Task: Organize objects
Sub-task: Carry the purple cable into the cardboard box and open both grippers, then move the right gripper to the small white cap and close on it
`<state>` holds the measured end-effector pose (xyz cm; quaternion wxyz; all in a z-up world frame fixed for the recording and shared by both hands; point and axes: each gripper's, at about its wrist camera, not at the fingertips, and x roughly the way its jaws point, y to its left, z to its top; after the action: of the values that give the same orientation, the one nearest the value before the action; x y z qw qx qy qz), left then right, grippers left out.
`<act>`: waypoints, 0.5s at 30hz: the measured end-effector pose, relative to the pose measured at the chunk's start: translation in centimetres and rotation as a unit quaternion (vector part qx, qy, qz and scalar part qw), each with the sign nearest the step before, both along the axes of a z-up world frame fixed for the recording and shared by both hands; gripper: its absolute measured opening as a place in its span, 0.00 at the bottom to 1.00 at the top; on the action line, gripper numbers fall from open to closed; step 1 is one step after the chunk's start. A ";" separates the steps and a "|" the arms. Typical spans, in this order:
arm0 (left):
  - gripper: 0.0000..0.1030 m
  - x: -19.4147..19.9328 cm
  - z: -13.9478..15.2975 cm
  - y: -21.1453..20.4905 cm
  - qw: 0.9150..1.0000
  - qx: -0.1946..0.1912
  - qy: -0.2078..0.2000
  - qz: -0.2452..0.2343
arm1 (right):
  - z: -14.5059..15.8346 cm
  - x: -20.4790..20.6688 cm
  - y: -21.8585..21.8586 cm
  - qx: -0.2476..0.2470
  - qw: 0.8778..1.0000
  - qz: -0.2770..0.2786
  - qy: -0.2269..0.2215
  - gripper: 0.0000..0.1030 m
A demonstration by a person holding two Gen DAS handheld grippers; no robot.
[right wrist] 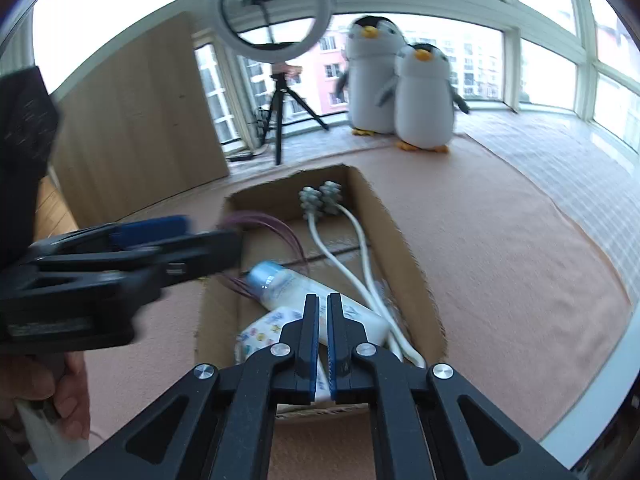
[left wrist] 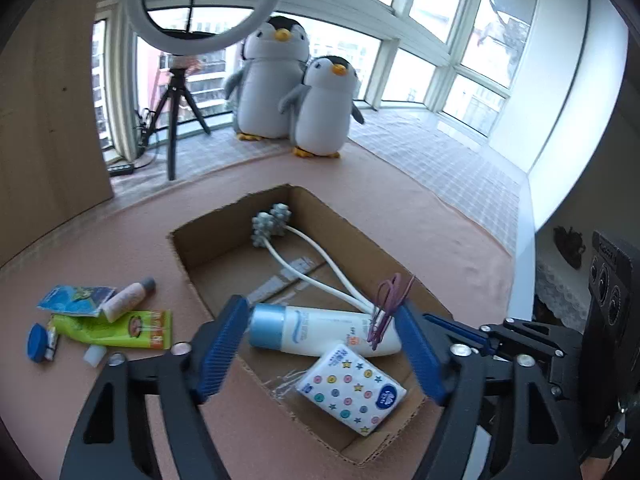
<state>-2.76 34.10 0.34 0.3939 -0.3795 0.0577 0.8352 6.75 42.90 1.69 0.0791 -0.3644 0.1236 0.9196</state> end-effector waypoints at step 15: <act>0.86 -3.1 -0.2 -15.9 0.987 0.020 -0.003 0.157 | 2.1 -0.9 -6.0 0.033 0.997 0.064 0.025 0.20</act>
<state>-5.85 18.17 0.14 0.2653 -0.3779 -0.0207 0.8868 5.83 36.87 3.82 0.0294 -0.3460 0.0716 0.9350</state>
